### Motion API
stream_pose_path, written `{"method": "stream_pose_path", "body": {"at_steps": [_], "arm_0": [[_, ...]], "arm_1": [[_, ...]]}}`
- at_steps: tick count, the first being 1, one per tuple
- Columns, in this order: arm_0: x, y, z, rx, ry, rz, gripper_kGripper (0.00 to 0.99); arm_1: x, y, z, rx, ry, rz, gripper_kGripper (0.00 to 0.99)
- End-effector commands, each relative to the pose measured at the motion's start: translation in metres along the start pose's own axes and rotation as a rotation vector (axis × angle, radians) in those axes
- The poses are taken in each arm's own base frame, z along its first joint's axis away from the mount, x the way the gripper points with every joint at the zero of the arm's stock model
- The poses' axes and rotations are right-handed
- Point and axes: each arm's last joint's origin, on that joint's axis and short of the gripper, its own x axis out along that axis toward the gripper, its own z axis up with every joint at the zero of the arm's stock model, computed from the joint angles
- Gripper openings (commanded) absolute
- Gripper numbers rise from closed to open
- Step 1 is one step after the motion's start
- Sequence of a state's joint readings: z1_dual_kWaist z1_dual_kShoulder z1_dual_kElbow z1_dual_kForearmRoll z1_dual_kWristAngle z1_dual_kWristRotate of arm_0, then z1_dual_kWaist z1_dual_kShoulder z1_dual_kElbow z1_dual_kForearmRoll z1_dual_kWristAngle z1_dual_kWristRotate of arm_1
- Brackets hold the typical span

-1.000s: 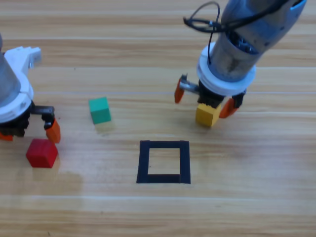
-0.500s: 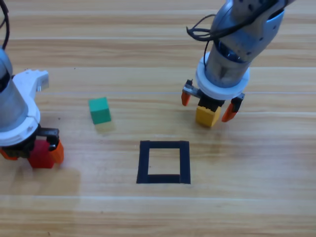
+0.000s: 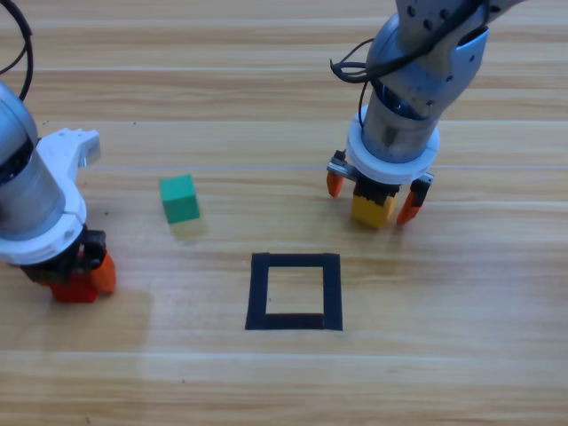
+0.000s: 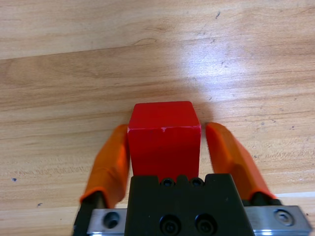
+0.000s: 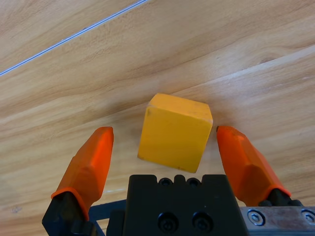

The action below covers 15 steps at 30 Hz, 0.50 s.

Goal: Stack the blocks in the rectangular block: red at the bottom, yellow in the middle, green on top

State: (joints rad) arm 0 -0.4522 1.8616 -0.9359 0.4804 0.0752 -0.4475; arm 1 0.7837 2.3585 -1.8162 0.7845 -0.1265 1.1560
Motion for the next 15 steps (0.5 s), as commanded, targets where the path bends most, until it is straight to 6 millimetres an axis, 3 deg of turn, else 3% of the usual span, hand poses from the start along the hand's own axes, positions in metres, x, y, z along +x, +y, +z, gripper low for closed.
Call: {"method": "stream_pose_path", "body": {"at_steps": [1, 5, 7, 10, 13, 15], "arm_0": [[0.021, -0.005, -0.005, 0.031, 0.061, 0.03, 0.44], [0.015, -0.004, -0.006, 0.032, 0.046, 0.029, 0.175], [0.007, -0.004, -0.005, 0.035, 0.026, 0.021, 0.114], [-0.006, -0.007, -0.001, 0.041, -0.015, -0.005, 0.091], [-0.024, -0.029, 0.001, 0.097, -0.044, -0.053, 0.072], [-0.033, -0.047, 0.002, 0.139, -0.054, -0.071, 0.063]], "arm_1": [[0.038, -0.014, 0.011, 0.059, -0.005, -0.102, 0.922], [0.039, -0.014, 0.012, 0.079, -0.019, -0.112, 0.922], [0.04, -0.015, 0.012, 0.092, -0.021, -0.118, 0.92], [0.041, -0.016, 0.011, 0.111, -0.022, -0.132, 0.833], [0.043, -0.017, 0.011, 0.111, -0.017, -0.14, 0.778], [0.043, -0.018, 0.009, 0.108, -0.003, -0.146, 0.577]]}}
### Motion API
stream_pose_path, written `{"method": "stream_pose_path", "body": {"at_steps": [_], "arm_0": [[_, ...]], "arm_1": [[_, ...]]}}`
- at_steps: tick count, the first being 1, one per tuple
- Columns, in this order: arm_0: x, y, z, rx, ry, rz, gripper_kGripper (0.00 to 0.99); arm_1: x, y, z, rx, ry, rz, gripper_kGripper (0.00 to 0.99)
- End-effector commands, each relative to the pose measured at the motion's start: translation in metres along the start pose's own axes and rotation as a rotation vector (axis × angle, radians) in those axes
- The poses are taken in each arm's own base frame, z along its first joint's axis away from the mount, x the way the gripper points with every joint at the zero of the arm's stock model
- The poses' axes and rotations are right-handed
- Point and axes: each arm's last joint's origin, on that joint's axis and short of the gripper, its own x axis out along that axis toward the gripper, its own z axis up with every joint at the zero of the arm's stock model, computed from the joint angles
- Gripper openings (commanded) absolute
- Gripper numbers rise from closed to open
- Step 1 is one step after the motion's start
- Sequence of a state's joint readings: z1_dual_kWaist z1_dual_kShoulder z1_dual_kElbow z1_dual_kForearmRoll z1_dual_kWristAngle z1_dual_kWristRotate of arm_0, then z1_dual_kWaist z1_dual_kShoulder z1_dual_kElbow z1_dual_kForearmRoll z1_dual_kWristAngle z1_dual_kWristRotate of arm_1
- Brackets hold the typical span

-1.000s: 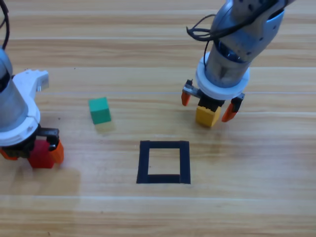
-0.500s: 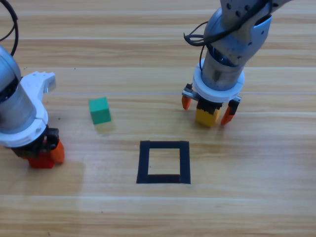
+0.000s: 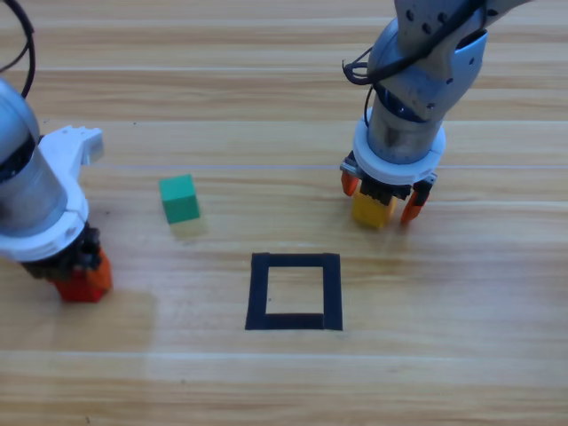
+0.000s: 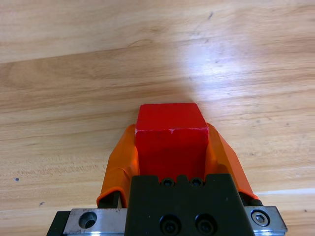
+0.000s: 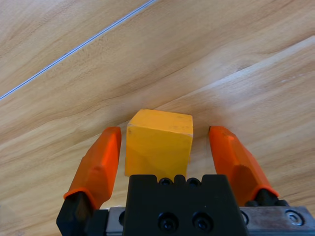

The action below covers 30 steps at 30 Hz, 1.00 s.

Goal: Stack the blocks in the rectangular block: red at the bottom, yellow in the middle, green on top

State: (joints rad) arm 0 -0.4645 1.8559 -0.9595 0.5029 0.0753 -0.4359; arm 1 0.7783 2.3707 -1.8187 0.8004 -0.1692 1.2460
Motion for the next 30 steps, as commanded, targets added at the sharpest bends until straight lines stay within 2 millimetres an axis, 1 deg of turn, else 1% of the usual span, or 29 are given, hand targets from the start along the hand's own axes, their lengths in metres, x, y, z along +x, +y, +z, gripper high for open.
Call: {"method": "stream_pose_path", "body": {"at_steps": [1, 2, 4, 5, 6, 8, 10, 13, 15, 17, 22, 26, 30], "arm_0": [[-0.032, -0.051, 0.001, 0.138, -0.055, -0.077, 0.063], [-0.036, -0.06, 0.001, 0.155, -0.056, -0.087, 0.063], [-0.038, -0.077, 0.001, 0.193, -0.052, -0.1, 0.063], [-0.039, -0.09, 0.002, 0.216, -0.044, -0.103, 0.063], [-0.038, -0.102, 0.004, 0.235, -0.033, -0.101, 0.063], [-0.035, -0.129, 0.007, 0.269, -0.012, -0.091, 0.063], [-0.035, -0.146, 0.007, 0.27, -0.012, -0.09, 0.064], [-0.037, -0.161, 0.002, 0.239, -0.02, -0.094, 0.066], [-0.038, -0.169, 0.0, 0.209, -0.022, -0.093, 0.067], [-0.035, -0.177, -0.001, 0.168, -0.018, -0.077, 0.067], [-0.028, -0.183, -0.002, 0.072, -0.013, -0.054, 0.067], [-0.026, -0.19, -0.003, 0.017, -0.013, -0.025, 0.069], [-0.021, -0.212, 0.0, -0.01, 0.006, 0.031, 0.069]], "arm_1": [[0.039, -0.012, 0.006, 0.014, 0.033, -0.11, 0.449], [0.038, -0.012, 0.006, 0.007, 0.041, -0.107, 0.339], [0.033, -0.012, 0.006, -0.01, 0.07, -0.102, 0.219], [0.029, -0.012, 0.006, -0.025, 0.092, -0.098, 0.166], [0.024, -0.013, 0.006, -0.043, 0.106, -0.098, 0.132], [0.006, -0.011, 0.01, -0.123, 0.133, -0.089, 0.066], [-0.016, -0.008, 0.014, -0.206, 0.17, -0.089, 0.064], [-0.05, -0.006, 0.02, -0.318, 0.2, -0.101, 0.064], [-0.069, -0.01, 0.022, -0.376, 0.21, -0.108, 0.064], [-0.086, -0.018, 0.021, -0.427, 0.22, -0.102, 0.064], [-0.118, -0.039, 0.019, -0.519, 0.227, -0.078, 0.066], [-0.131, -0.051, 0.017, -0.547, 0.211, -0.086, 0.064], [-0.151, -0.068, 0.015, -0.565, 0.195, -0.08, 0.066]]}}
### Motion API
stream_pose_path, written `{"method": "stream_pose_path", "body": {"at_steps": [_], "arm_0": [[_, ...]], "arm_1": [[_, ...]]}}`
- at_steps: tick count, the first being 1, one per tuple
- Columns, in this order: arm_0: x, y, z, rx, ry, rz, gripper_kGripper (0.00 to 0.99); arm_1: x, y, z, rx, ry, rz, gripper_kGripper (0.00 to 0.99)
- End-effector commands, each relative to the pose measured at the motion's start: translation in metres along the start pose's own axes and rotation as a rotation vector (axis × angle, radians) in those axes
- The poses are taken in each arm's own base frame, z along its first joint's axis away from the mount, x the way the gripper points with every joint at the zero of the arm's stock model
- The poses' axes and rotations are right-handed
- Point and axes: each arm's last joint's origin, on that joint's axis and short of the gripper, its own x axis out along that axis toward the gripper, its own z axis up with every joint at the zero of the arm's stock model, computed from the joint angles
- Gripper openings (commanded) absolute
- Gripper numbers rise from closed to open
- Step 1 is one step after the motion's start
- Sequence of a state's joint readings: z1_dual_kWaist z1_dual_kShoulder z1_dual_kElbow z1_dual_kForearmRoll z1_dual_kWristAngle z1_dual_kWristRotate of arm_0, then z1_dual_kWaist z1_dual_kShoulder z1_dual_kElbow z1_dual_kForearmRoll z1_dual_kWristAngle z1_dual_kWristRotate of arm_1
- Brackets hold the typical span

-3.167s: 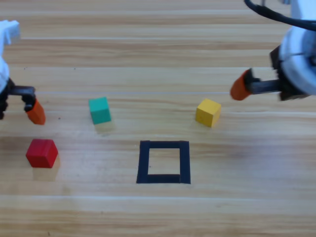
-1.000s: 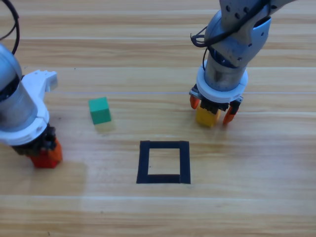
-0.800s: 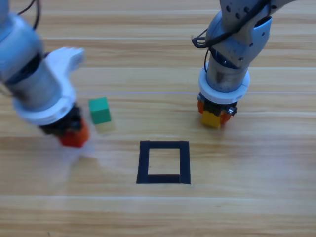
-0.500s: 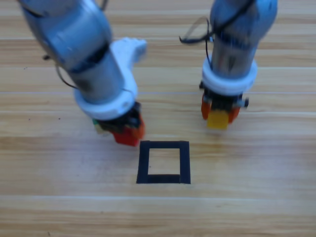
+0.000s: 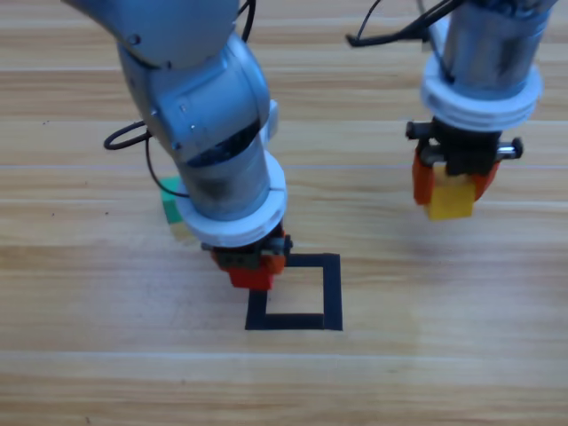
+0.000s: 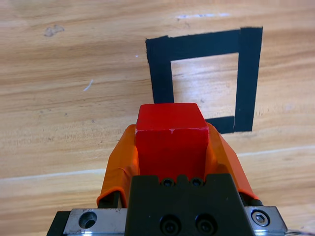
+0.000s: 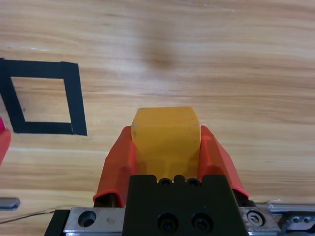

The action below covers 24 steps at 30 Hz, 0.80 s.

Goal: Stack the blocks in the rectangular block: red at the bottom, yellow in the middle, green on top

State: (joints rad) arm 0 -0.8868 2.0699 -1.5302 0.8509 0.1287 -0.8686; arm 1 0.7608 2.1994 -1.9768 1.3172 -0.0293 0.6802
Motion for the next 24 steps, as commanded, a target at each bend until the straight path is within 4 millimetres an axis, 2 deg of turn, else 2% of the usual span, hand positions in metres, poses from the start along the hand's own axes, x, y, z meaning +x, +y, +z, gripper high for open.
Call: {"method": "stream_pose_path", "body": {"at_steps": [1, 5, 19, 24], "arm_0": [[0.024, -0.037, -0.004, 0.002, 0.037, 0.092, 0.069], [0.034, -0.054, -0.003, -0.011, 0.068, 0.126, 0.069], [0.036, -0.06, -0.002, -0.077, 0.103, 0.092, 0.078], [0.037, -0.061, -0.002, -0.091, 0.1, 0.089, 0.083]], "arm_1": [[-0.033, -0.032, -0.023, -0.002, -0.03, -0.013, 0.066], [-0.037, -0.038, -0.03, -0.012, -0.038, -0.008, 0.066], [-0.021, -0.04, -0.034, -0.021, -0.035, 0.011, 0.066], [-0.024, -0.045, -0.041, -0.02, -0.059, 0.029, 0.066]]}}
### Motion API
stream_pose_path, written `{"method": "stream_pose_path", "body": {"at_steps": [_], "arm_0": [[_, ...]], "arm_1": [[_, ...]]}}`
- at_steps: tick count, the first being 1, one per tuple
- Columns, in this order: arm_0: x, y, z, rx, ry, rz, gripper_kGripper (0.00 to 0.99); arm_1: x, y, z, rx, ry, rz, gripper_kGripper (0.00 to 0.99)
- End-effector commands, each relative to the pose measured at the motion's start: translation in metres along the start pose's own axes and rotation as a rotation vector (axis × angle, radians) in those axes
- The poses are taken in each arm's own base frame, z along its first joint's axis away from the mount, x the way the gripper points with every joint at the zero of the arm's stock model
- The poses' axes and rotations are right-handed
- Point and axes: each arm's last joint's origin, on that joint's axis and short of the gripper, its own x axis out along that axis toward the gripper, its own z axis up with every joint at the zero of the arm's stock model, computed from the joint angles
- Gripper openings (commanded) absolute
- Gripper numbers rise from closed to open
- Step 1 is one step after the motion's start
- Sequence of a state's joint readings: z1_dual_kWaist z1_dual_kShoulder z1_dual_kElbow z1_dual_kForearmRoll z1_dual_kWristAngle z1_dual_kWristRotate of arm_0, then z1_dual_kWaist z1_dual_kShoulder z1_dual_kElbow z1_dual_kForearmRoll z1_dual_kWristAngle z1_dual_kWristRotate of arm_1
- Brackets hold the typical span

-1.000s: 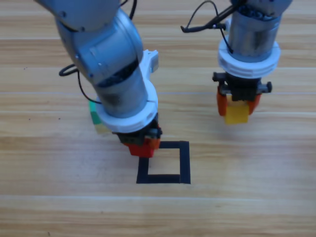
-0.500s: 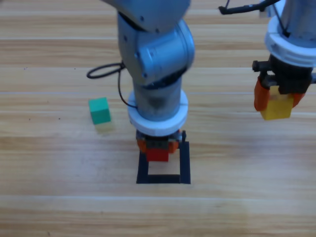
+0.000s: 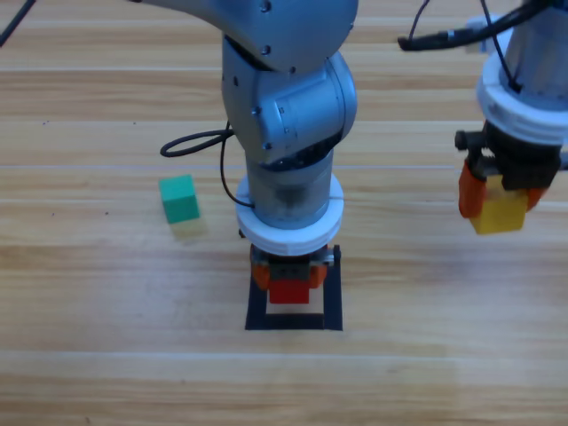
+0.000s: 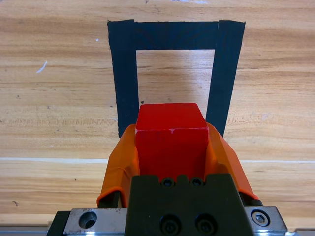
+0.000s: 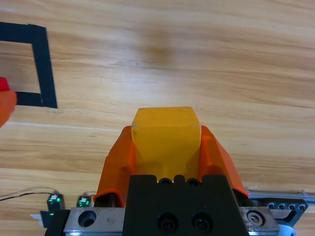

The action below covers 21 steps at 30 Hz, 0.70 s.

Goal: Stack the blocks in the rectangular block: red at the bottom, yellow in the middle, green on top

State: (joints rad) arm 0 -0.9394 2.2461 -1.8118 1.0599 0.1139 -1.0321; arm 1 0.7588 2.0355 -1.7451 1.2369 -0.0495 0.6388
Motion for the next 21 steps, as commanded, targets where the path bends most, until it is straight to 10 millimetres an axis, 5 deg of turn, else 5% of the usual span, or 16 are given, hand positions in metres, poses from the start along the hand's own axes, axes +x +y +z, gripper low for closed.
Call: {"method": "stream_pose_path", "body": {"at_steps": [1, 21], "arm_0": [[0.02, -0.013, -0.007, 0.006, 0.027, 0.024, 0.083], [0.036, -0.02, -0.005, 0.025, 0.028, 0.025, 0.083]], "arm_1": [[-0.007, -0.015, -0.008, 0.02, -0.044, 0.039, 0.066], [0.007, -0.012, -0.005, 0.017, -0.067, 0.054, 0.066]]}}
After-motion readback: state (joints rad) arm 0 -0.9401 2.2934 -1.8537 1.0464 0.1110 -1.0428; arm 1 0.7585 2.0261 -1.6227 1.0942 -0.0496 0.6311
